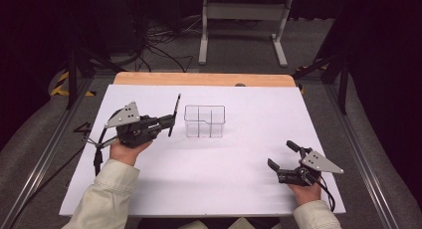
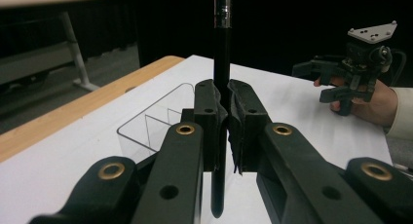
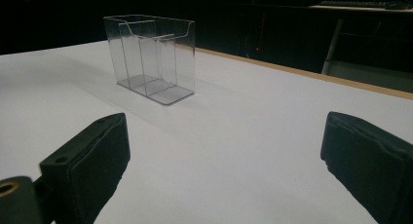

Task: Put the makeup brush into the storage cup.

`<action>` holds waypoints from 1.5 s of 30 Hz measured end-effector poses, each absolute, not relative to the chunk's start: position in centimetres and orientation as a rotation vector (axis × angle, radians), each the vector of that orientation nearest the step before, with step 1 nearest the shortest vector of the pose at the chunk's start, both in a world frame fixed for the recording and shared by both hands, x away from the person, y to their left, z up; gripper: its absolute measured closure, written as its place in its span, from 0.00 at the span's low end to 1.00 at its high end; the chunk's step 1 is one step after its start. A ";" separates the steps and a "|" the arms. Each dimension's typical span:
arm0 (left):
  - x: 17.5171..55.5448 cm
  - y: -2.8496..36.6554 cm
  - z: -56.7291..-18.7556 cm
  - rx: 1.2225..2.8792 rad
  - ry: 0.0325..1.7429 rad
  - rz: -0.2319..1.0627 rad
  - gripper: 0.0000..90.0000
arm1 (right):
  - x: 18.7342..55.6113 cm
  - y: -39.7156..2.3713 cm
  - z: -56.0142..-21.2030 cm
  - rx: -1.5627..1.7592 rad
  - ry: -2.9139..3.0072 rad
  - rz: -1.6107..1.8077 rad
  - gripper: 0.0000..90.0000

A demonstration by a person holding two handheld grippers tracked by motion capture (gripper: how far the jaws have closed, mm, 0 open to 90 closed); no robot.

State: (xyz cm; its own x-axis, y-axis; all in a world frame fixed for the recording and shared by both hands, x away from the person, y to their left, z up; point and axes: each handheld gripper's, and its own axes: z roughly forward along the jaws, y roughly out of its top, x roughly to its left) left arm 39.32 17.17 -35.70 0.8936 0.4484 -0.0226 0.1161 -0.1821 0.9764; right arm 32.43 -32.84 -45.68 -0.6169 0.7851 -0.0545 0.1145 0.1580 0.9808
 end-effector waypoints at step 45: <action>44.4 9.6 -35.2 1.654 0.404 0.297 0.92 | 32.5 -32.9 -45.7 0.857 1.873 1.506 0.05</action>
State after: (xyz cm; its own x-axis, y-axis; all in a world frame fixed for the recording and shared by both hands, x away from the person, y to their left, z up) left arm 44.38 9.63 -35.18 0.9027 0.4285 -0.0404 0.0888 -0.0935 0.9916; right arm 32.50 -32.93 -45.67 -0.6245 0.7797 -0.0452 0.1231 0.1554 0.9801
